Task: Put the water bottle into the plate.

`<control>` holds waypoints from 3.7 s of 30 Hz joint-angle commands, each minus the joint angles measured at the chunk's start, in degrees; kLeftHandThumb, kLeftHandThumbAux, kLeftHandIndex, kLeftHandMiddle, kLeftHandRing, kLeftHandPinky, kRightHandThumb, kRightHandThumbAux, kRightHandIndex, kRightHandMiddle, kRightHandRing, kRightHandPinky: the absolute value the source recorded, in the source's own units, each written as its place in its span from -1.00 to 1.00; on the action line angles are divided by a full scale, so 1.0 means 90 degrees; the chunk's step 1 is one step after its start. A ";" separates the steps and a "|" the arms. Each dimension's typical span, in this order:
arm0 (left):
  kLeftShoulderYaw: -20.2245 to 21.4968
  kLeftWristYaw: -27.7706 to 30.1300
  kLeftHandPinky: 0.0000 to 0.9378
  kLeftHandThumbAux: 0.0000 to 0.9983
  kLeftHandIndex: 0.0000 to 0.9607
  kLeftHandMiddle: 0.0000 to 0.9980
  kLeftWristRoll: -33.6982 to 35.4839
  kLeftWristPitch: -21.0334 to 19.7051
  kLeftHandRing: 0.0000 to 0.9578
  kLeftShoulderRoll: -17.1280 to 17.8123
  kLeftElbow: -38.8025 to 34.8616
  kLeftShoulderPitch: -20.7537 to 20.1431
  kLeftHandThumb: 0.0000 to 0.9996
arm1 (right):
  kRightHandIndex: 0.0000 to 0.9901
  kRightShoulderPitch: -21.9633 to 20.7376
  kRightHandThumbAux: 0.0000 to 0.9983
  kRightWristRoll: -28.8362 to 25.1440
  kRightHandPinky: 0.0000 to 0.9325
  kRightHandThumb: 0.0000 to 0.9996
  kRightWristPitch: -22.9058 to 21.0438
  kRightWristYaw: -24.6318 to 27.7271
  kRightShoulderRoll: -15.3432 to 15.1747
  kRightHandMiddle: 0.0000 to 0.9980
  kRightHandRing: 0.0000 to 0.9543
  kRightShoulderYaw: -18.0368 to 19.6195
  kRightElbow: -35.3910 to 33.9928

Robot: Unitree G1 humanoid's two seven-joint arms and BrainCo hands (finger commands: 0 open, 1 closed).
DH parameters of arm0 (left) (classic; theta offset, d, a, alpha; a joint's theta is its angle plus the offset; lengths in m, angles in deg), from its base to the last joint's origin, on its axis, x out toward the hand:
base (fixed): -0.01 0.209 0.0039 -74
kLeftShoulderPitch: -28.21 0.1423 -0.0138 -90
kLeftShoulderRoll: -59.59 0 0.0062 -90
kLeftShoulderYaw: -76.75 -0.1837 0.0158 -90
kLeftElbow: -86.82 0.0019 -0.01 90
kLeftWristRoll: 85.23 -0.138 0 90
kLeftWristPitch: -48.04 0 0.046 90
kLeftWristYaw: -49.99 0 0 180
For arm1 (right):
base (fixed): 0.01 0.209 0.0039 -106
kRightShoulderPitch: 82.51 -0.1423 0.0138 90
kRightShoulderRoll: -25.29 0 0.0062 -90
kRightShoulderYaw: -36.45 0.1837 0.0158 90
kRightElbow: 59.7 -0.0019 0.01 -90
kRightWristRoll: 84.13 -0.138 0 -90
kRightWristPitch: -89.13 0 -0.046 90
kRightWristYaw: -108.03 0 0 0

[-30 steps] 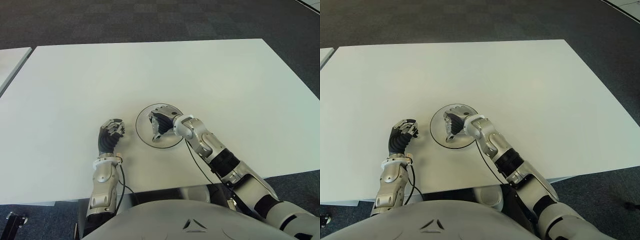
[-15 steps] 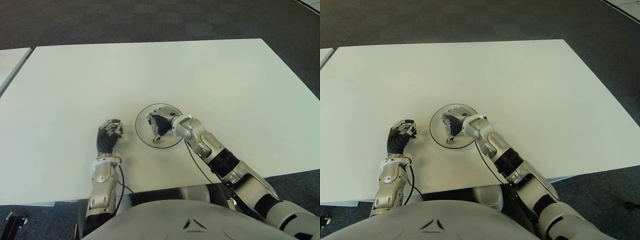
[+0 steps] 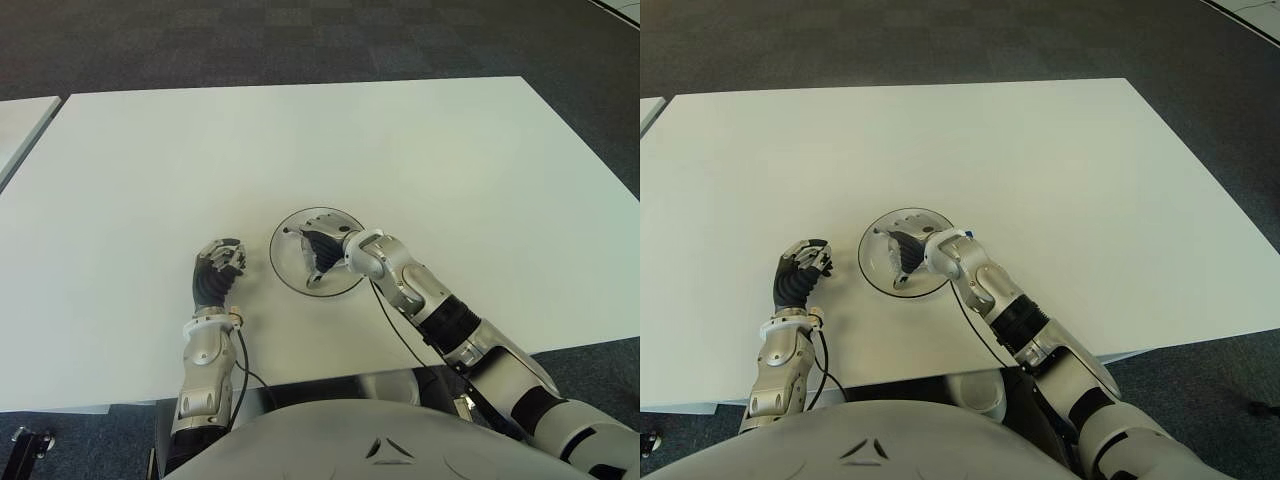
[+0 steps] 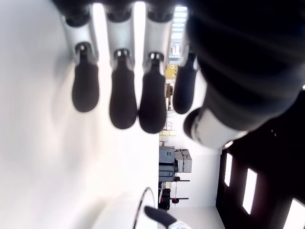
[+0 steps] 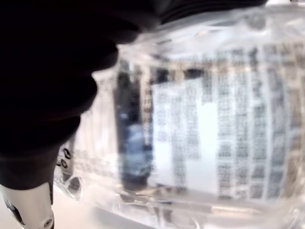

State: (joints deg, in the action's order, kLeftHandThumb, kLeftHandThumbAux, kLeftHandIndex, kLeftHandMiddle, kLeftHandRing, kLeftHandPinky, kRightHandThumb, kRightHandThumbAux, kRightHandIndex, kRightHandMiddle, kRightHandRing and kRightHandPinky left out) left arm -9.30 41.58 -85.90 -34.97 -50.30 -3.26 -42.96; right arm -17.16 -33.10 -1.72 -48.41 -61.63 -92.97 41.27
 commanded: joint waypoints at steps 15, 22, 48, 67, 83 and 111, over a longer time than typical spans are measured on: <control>0.0010 -0.0033 0.32 0.43 -0.10 0.29 0.0024 -0.0160 0.33 -0.0060 -0.0005 0.0045 0.41 | -1.00 0.0080 0.42 -0.0030 -1.00 -0.64 0.0599 -0.0375 -0.0191 -1.00 -1.00 -0.0065 -0.0033; 0.0011 -0.0038 0.33 0.43 -0.10 0.30 0.0030 -0.0173 0.33 -0.0069 -0.0018 0.0053 0.41 | -1.00 0.0197 0.32 0.0012 -1.00 -0.95 0.0993 -0.1155 -0.0240 -1.00 -1.00 -0.0023 0.0029; 0.0032 0.0027 0.31 0.43 -0.10 0.28 0.0098 -0.0261 0.31 -0.0039 -0.0031 0.0060 0.41 | -1.00 0.0351 -0.06 -0.1031 -1.00 -1.00 0.4063 -0.5081 -0.0396 -1.00 -1.00 0.1152 0.1287; 0.0049 -0.0009 0.33 0.43 -0.10 0.29 0.0025 -0.0220 0.32 0.0003 -0.0026 0.0046 0.41 | -1.00 0.0788 0.25 -0.2069 -1.00 -0.99 0.4351 -0.6627 0.0132 -1.00 -1.00 0.2613 0.2628; 0.0038 0.0039 0.33 0.43 -0.09 0.30 -0.0011 -0.0194 0.32 0.0049 -0.0046 0.0042 0.41 | -1.00 0.0797 0.85 -0.2567 -0.74 -0.93 0.3870 -0.7746 0.0865 -0.96 -0.93 0.3418 0.3837; 0.0010 0.0002 0.32 0.43 -0.10 0.28 0.0028 -0.0426 0.31 0.0042 -0.0196 0.0038 0.42 | -0.41 0.1165 0.99 -0.4685 -0.11 -0.54 0.4655 -0.5887 0.1552 -0.27 -0.22 0.4512 0.4736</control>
State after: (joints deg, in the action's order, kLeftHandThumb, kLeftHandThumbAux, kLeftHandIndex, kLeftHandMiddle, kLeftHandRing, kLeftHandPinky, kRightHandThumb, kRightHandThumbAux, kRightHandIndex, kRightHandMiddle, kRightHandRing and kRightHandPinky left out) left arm -9.20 41.60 -85.61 -37.49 -49.69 -4.97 -42.68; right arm -9.84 -74.66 42.86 -102.88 -48.63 -52.34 84.26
